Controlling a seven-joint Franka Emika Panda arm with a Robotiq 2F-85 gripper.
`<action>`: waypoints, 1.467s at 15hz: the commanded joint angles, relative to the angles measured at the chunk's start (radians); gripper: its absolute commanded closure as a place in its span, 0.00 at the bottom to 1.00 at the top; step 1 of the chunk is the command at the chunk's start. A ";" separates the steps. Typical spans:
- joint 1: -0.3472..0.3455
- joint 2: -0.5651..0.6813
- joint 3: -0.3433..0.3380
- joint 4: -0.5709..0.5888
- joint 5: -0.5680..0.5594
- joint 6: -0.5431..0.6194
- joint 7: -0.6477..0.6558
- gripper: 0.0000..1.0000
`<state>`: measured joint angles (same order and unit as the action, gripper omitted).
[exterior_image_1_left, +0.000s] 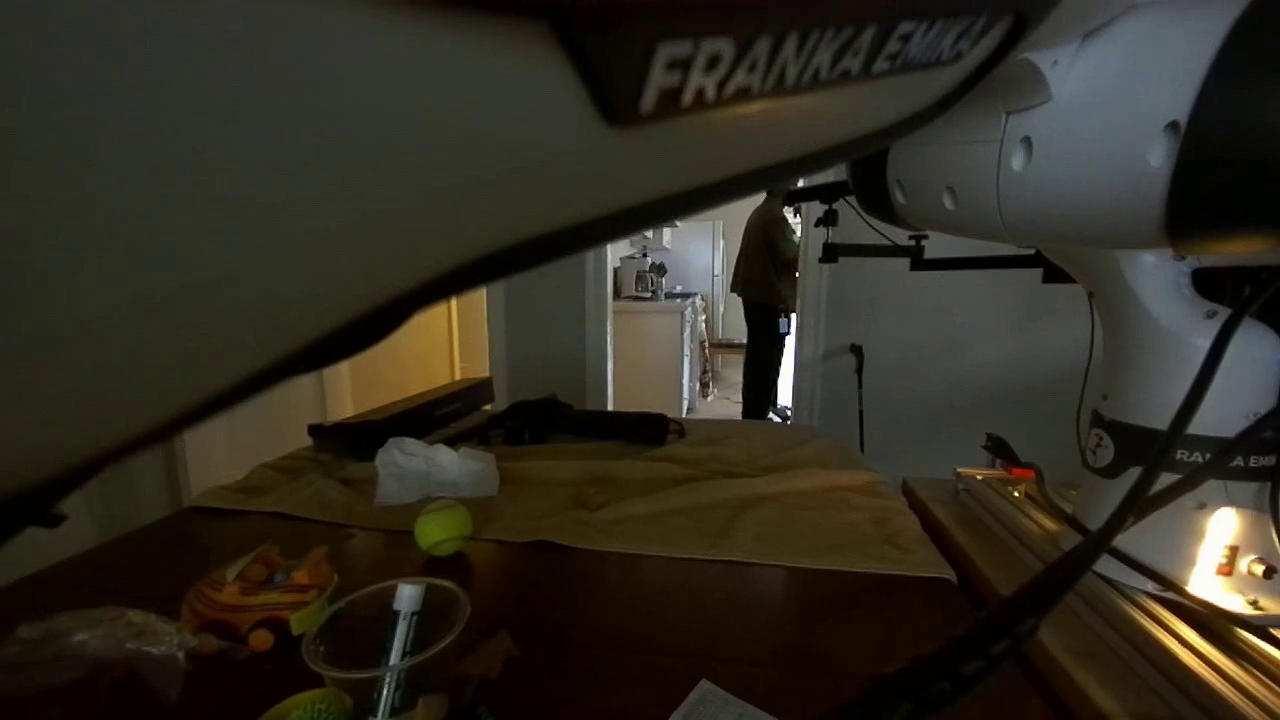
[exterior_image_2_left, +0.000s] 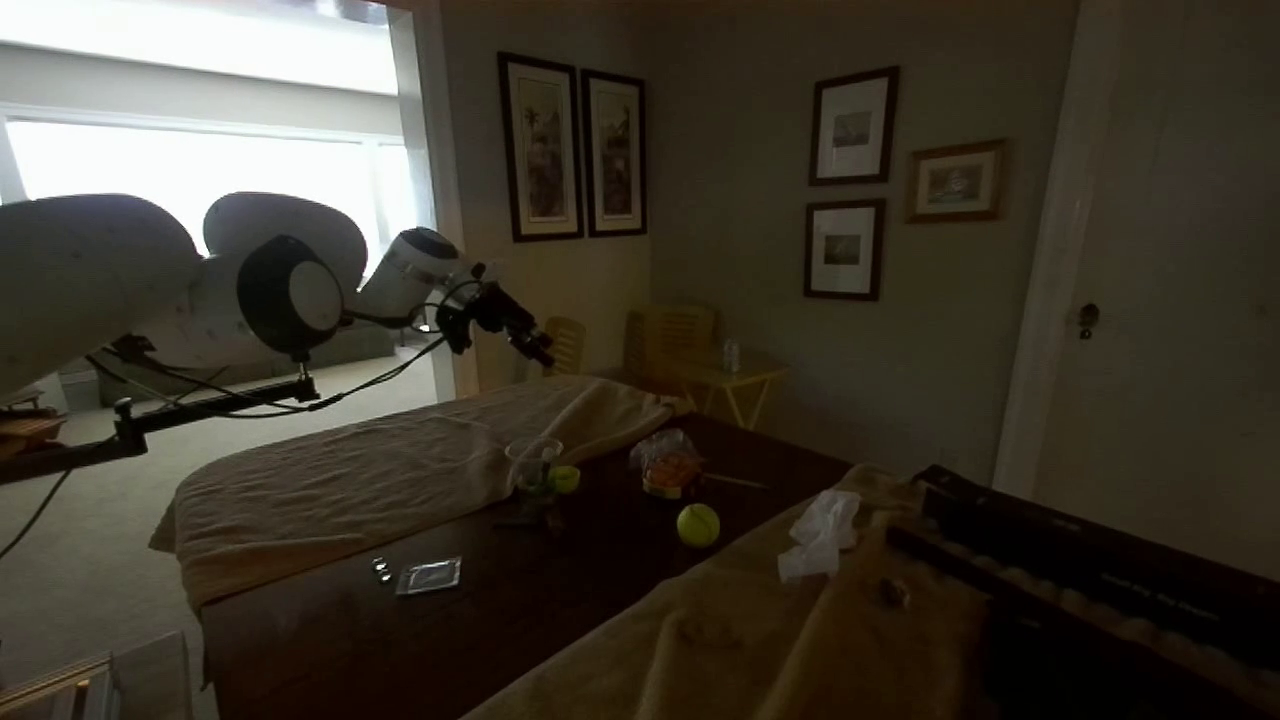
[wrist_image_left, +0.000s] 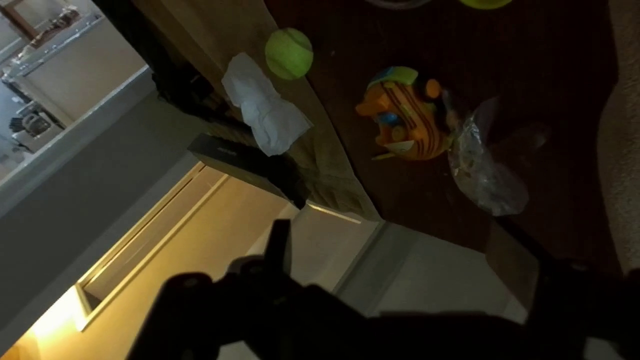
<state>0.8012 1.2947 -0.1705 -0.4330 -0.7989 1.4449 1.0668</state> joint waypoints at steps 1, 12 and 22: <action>0.004 -0.028 -0.013 0.000 0.079 -0.045 0.077 0.00; -0.025 -0.052 -0.072 -0.001 0.082 -0.071 0.096 0.00; -0.090 -0.024 -0.080 -0.008 0.142 0.186 0.322 0.00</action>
<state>0.7114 1.2516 -0.2274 -0.4416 -0.6663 1.4890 1.3296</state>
